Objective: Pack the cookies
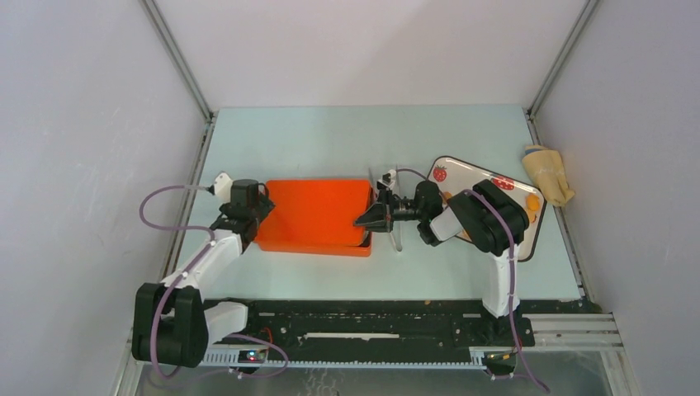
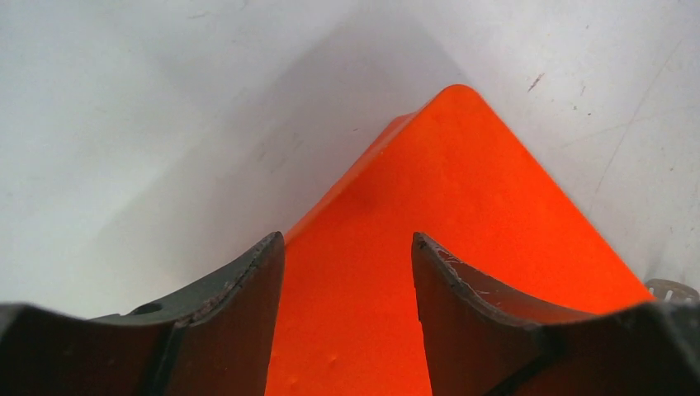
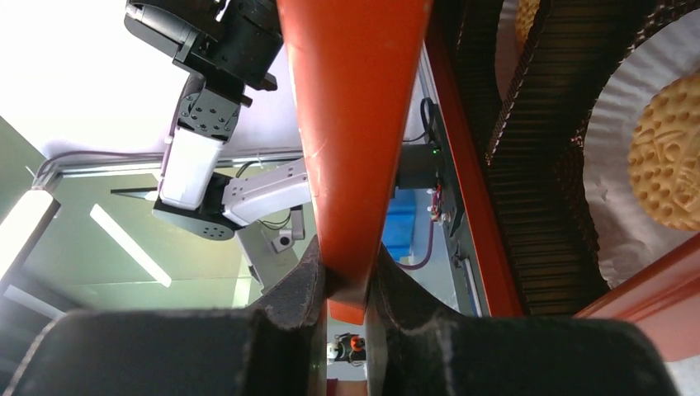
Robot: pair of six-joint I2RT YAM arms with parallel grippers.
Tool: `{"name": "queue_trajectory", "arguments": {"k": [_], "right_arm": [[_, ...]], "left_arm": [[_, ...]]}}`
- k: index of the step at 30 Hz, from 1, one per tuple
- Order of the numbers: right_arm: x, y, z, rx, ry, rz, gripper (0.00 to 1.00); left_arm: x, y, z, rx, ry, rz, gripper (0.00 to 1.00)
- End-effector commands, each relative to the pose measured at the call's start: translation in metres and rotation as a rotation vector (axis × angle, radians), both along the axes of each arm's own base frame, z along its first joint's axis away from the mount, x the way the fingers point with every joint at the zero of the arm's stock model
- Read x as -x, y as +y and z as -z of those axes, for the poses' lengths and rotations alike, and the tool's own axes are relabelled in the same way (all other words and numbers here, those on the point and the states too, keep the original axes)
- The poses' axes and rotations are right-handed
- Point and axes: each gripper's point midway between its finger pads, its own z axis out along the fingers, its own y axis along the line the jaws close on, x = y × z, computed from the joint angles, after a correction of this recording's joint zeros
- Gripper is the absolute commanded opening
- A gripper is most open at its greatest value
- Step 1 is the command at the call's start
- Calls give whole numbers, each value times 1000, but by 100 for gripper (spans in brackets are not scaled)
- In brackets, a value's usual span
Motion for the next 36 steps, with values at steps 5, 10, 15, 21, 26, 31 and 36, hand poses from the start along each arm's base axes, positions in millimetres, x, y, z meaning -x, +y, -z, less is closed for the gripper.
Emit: {"name": "queue_trajectory", "arguments": {"k": [5, 10, 15, 21, 26, 31, 36], "right_arm": [[11, -7, 10, 45, 48, -42, 0], [8, -11, 17, 56, 67, -27, 0], [4, -18, 19, 74, 65, -3, 0], [4, -28, 30, 176, 80, 24, 21], [-2, -46, 38, 264, 75, 77, 31], [-7, -58, 46, 347, 70, 99, 41], [-10, -63, 44, 381, 61, 128, 47]], "left_arm": [[-7, -38, 12, 68, -2, 89, 62], [-4, -44, 26, 80, 36, 105, 62], [-3, -48, 32, 100, 44, 117, 62], [-5, -57, 44, 140, 69, 141, 61], [-6, -65, 54, 166, 90, 160, 60], [-9, -68, 58, 176, 92, 170, 60], [-11, -71, 59, 181, 92, 182, 60]]}}
